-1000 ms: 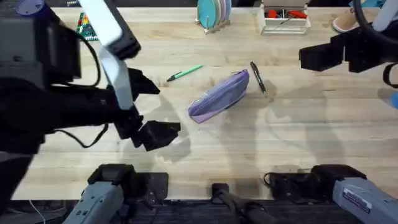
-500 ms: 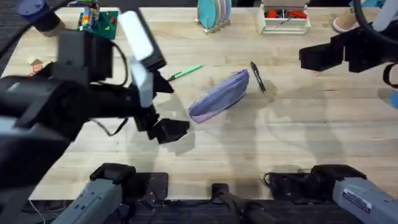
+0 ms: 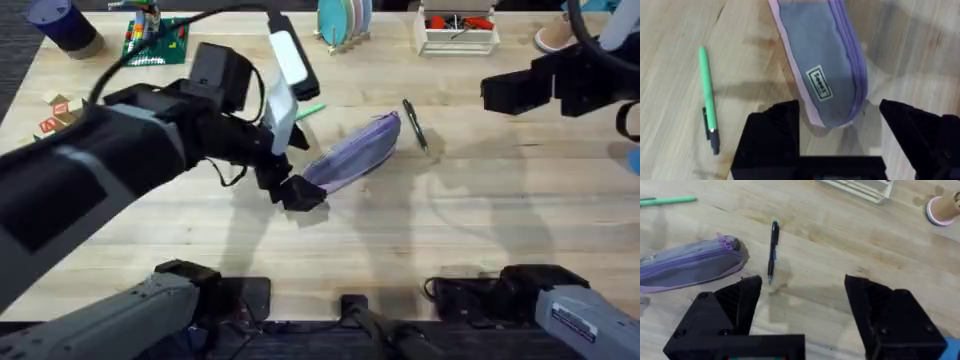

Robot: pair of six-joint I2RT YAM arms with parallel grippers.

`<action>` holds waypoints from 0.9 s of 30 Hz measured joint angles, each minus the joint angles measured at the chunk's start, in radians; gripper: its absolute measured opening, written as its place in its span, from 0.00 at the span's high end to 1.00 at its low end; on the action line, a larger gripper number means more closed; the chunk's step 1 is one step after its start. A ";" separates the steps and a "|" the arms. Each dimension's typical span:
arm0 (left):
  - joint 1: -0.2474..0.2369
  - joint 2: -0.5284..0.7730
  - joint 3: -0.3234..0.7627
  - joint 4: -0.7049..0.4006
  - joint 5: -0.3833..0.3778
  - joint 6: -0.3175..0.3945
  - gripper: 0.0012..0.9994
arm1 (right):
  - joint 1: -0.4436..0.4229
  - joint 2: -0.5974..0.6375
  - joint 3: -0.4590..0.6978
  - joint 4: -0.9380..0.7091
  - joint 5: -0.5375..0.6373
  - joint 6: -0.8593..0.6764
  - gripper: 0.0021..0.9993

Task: Unzip the bag, pick up the pens from the table one at a time and place them inside, then zip the bag closed.

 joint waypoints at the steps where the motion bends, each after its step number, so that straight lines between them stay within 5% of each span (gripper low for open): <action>1: -0.008 0.011 0.000 0.010 0.000 -0.006 0.01 | 0.000 0.000 0.000 0.000 0.000 0.000 0.00; 10: -0.029 0.046 0.000 0.063 0.000 -0.056 0.02 | 0.000 0.000 0.000 0.000 0.000 0.000 0.00; 15: -0.029 0.046 0.000 0.071 0.000 -0.064 0.40 | 0.000 0.000 0.000 0.000 0.000 0.000 0.00; 19: -0.029 0.046 -0.001 0.072 0.002 -0.069 0.91 | 0.000 0.000 0.000 0.000 0.000 0.000 0.00; 27: -0.029 0.046 -0.002 0.084 0.000 -0.070 0.96 | 0.000 0.000 0.000 -0.008 -0.001 0.004 0.00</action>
